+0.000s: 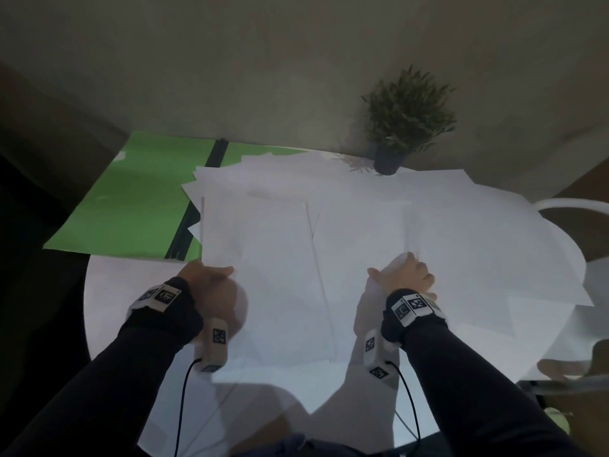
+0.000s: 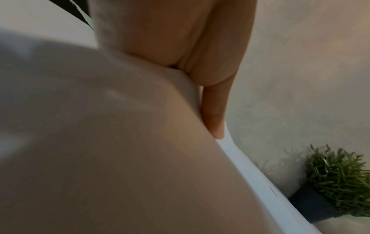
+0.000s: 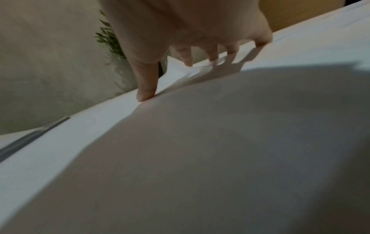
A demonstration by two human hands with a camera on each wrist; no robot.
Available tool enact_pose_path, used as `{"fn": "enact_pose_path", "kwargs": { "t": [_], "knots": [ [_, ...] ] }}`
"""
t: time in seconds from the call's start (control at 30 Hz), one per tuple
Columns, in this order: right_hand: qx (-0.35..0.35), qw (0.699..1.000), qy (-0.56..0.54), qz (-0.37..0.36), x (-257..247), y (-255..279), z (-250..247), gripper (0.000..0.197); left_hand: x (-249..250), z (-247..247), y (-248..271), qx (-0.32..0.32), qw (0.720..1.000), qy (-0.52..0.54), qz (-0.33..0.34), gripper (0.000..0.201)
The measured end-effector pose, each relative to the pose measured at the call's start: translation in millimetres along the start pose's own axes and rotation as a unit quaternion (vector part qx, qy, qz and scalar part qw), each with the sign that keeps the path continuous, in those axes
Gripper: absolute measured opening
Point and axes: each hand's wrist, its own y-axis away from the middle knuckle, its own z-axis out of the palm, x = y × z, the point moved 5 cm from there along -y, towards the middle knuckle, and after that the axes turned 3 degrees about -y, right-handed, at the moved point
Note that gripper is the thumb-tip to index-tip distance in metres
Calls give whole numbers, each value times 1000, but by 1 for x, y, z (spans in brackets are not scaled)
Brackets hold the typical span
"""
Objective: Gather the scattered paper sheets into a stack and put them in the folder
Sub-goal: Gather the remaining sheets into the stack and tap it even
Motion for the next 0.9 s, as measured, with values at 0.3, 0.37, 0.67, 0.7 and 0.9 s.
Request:
{"fn": "enact_pose_path", "kwargs": {
  "t": [0.3, 0.37, 0.67, 0.7, 0.9],
  "knots": [
    [-96, 991, -88, 1, 1, -24, -38, 65, 1, 1, -1, -14, 1000, 0, 18, 20],
    [-118, 992, -36, -28, -5, -20, -39, 58, 5, 4, 5, -16, 1000, 0, 27, 13],
    [44, 955, -135, -258, -78, 32, -108, 29, 4, 6, 5, -27, 999, 3, 44, 24],
    [61, 943, -153, -289, -89, 41, -124, 31, 4, 7, 4, -30, 998, 3, 46, 21],
    [-66, 786, -519, -329, -124, 70, -193, 9, 5, 17, 9, -70, 995, 44, 52, 4]
  ]
}}
